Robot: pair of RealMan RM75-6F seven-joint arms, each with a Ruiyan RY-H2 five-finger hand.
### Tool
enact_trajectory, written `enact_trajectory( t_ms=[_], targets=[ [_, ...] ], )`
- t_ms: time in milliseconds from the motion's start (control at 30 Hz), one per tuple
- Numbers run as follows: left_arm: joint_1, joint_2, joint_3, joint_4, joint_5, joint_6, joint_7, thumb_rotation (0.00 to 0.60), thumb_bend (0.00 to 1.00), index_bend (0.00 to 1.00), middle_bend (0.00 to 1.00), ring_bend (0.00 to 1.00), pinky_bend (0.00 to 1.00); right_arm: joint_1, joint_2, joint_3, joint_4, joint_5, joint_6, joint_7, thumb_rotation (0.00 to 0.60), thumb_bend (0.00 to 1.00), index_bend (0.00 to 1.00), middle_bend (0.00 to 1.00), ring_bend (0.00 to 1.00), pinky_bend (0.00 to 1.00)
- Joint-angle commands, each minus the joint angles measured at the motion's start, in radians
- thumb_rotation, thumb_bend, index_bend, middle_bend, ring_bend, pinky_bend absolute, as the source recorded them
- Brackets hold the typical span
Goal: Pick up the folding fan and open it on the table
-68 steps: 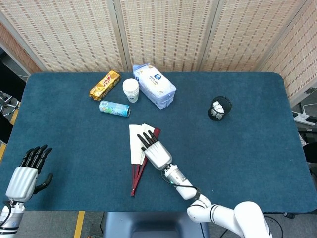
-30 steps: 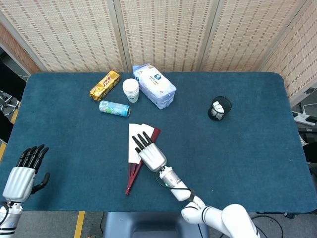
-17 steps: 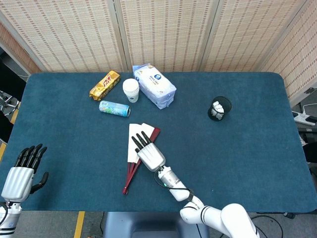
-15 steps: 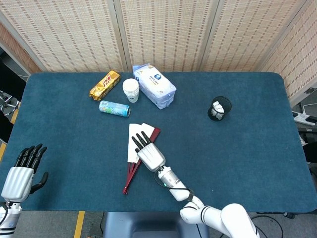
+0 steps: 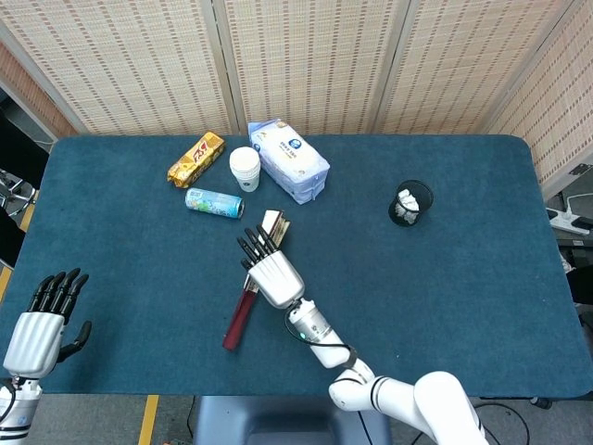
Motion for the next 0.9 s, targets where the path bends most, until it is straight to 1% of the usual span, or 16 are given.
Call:
enact_trajectory(
  t_ms=[33,233,333,400,467,567,600,667,767,900],
  targets=[
    [0.001,0.002,0.002,-0.003,0.004,0.004,-0.002,0.6,0.42,0.0,0.0,0.0,0.08,0.0,0.047,0.027,-0.08,0.002,0.016,-0.036,0.6,0.56,0.7,0.14,0.0,0.06],
    [-0.001,0.006,0.004,-0.011,0.009,0.001,-0.013,0.6,0.42,0.0,0.0,0.0,0.08,-0.031,0.136,0.024,-0.237,0.007,0.022,-0.104,0.6,0.56,0.73,0.14,0.0,0.06],
    [-0.002,0.005,0.009,-0.008,0.019,0.002,-0.05,0.6,0.42,0.0,0.0,0.0,0.1,-0.054,0.195,0.026,-0.351,0.021,0.015,-0.13,0.6,0.56,0.75,0.15,0.0,0.06],
    [-0.009,-0.002,0.01,0.004,0.024,-0.003,-0.098,0.6,0.42,0.01,0.0,0.0,0.13,-0.071,0.239,0.042,-0.455,0.054,-0.003,-0.144,0.6,0.56,0.76,0.16,0.0,0.06],
    [-0.02,-0.013,0.012,0.022,0.02,-0.024,-0.168,0.6,0.42,0.03,0.02,0.01,0.15,-0.082,0.284,0.067,-0.557,0.091,-0.02,-0.163,0.6,0.56,0.76,0.16,0.0,0.06],
    [-0.039,-0.028,0.016,0.033,0.013,-0.062,-0.295,0.6,0.42,0.11,0.07,0.03,0.18,-0.093,0.338,0.109,-0.691,0.158,-0.044,-0.191,0.6,0.56,0.78,0.17,0.0,0.06],
    [-0.045,-0.034,0.016,0.037,0.012,-0.072,-0.336,0.6,0.42,0.15,0.09,0.04,0.19,-0.094,0.353,0.122,-0.723,0.177,-0.05,-0.202,0.6,0.56,0.78,0.17,0.0,0.06],
    [-0.06,-0.049,0.016,0.051,0.006,-0.097,-0.426,0.6,0.42,0.18,0.1,0.05,0.19,-0.093,0.379,0.146,-0.787,0.218,-0.058,-0.23,0.6,0.56,0.78,0.17,0.0,0.06],
    [-0.083,-0.061,0.011,0.059,0.005,-0.121,-0.574,0.6,0.42,0.19,0.1,0.05,0.19,-0.089,0.4,0.178,-0.861,0.275,-0.061,-0.252,0.6,0.56,0.78,0.17,0.0,0.06],
    [-0.099,-0.098,0.004,0.065,-0.001,-0.132,-0.695,0.6,0.41,0.19,0.1,0.02,0.18,-0.072,0.404,0.215,-0.933,0.362,-0.065,-0.274,0.6,0.56,0.78,0.17,0.0,0.06]
  ],
)
